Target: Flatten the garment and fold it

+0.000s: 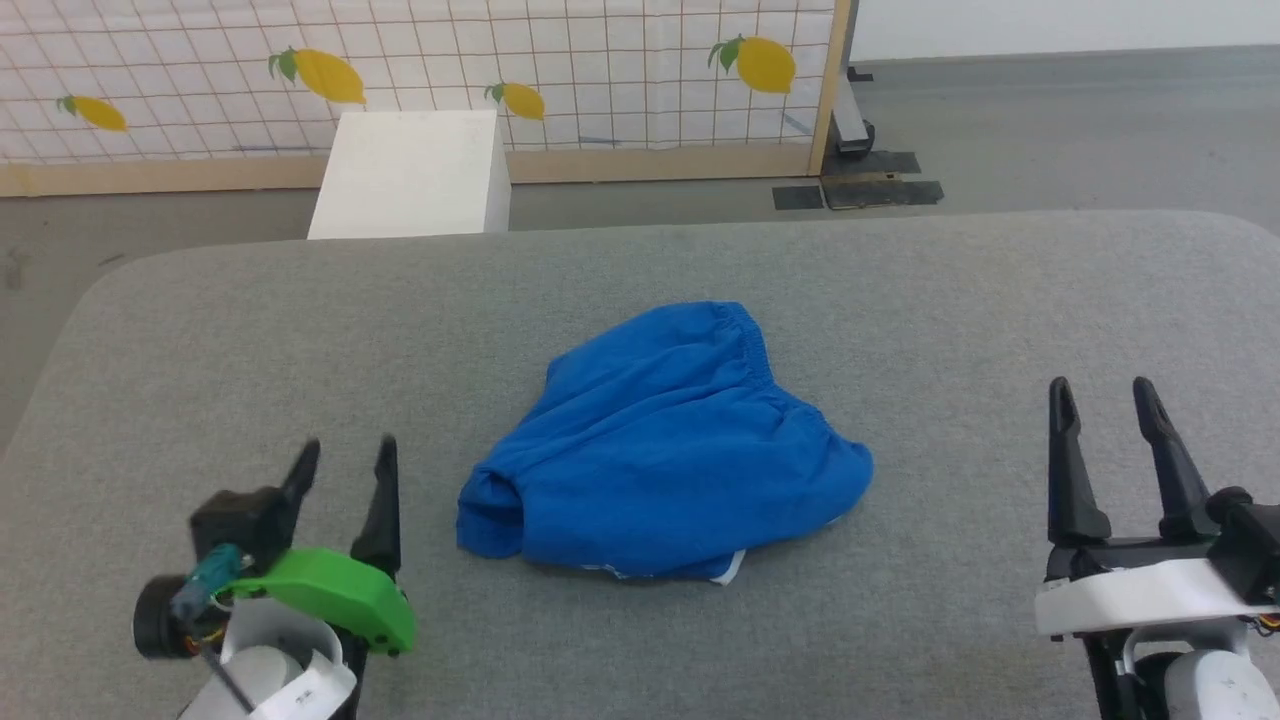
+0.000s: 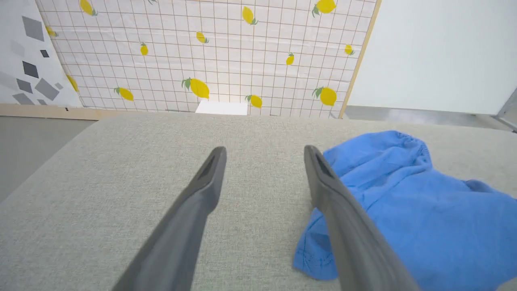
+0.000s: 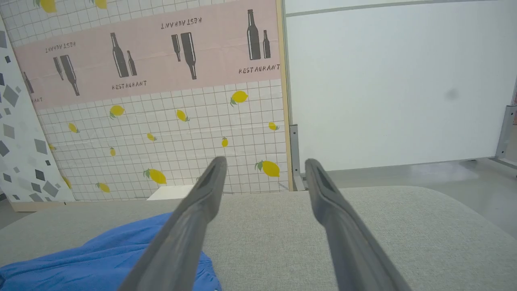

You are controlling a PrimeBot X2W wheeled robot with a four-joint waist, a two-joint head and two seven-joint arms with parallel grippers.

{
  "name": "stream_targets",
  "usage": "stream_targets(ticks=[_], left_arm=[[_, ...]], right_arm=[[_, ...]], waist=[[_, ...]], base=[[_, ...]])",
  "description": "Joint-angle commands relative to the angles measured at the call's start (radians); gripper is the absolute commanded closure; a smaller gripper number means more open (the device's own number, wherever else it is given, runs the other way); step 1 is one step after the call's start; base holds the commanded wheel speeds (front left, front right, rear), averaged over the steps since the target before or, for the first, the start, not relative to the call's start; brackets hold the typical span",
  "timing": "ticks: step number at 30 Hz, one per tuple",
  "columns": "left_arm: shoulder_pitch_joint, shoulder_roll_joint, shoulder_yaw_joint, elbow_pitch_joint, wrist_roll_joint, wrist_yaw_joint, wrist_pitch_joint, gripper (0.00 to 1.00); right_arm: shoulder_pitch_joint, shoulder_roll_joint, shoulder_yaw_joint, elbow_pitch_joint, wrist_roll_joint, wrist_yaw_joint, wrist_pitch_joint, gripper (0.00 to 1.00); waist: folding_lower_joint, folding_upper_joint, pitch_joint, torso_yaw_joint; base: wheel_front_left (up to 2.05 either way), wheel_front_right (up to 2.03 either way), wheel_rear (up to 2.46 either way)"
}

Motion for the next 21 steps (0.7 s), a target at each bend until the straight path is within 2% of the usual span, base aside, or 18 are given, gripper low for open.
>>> stream_targets(ticks=[1, 4, 6, 8, 10, 14, 16, 21], left_arm=[[0.019, -0.013, 0.024, -0.028, 0.007, 0.007, -0.025, 0.00], [0.029, -0.053, 0.090, -0.090, 0.037, -0.006, -0.039, 0.00], [0.039, -0.099, 0.155, -0.152, 0.086, -0.030, -0.040, 0.00], [0.058, -0.149, 0.211, -0.194, 0.136, -0.069, -0.040, 0.00], [0.078, -0.203, 0.262, -0.214, 0.182, -0.125, -0.041, 0.00], [0.111, -0.291, 0.327, -0.196, 0.238, -0.232, -0.041, 0.00], [0.122, -0.320, 0.348, -0.175, 0.261, -0.269, -0.041, 0.00], [0.145, -0.359, 0.373, -0.134, 0.302, -0.310, -0.041, 0.00]], right_arm=[[0.014, 0.000, -0.006, -0.008, 0.011, -0.001, -0.006, 0.00], [0.016, 0.000, -0.011, -0.011, 0.016, -0.001, -0.006, 0.00], [0.017, 0.000, -0.009, -0.014, 0.018, -0.001, -0.006, 0.00], [0.018, 0.000, -0.006, -0.014, 0.016, -0.001, -0.006, 0.00], [0.021, 0.000, -0.002, -0.012, 0.011, -0.001, -0.006, 0.00], [0.031, 0.000, 0.007, -0.008, -0.011, -0.001, -0.006, 0.00], [0.037, 0.000, 0.015, -0.007, -0.034, -0.001, -0.006, 0.00], [0.056, 0.000, 0.034, -0.002, -0.062, -0.001, -0.006, 0.00]], waist=[[0.0000, 0.0000, 0.002, 0.004], [0.0000, 0.0000, 0.004, 0.008], [0.0000, 0.0000, 0.007, 0.010], [0.0000, 0.0000, 0.008, 0.012], [0.0000, 0.0000, 0.007, 0.014], [0.0000, 0.0000, 0.001, 0.017], [0.0000, 0.0000, -0.004, 0.018], [0.0000, 0.0000, -0.016, 0.020]], base=[[0.00, 0.00, 0.00], [0.00, 0.00, 0.00], [0.00, 0.00, 0.00], [0.00, 0.00, 0.00], [0.00, 0.00, 0.00], [0.00, 0.00, 0.00], [0.00, 0.00, 0.00], [0.00, 0.00, 0.00]])
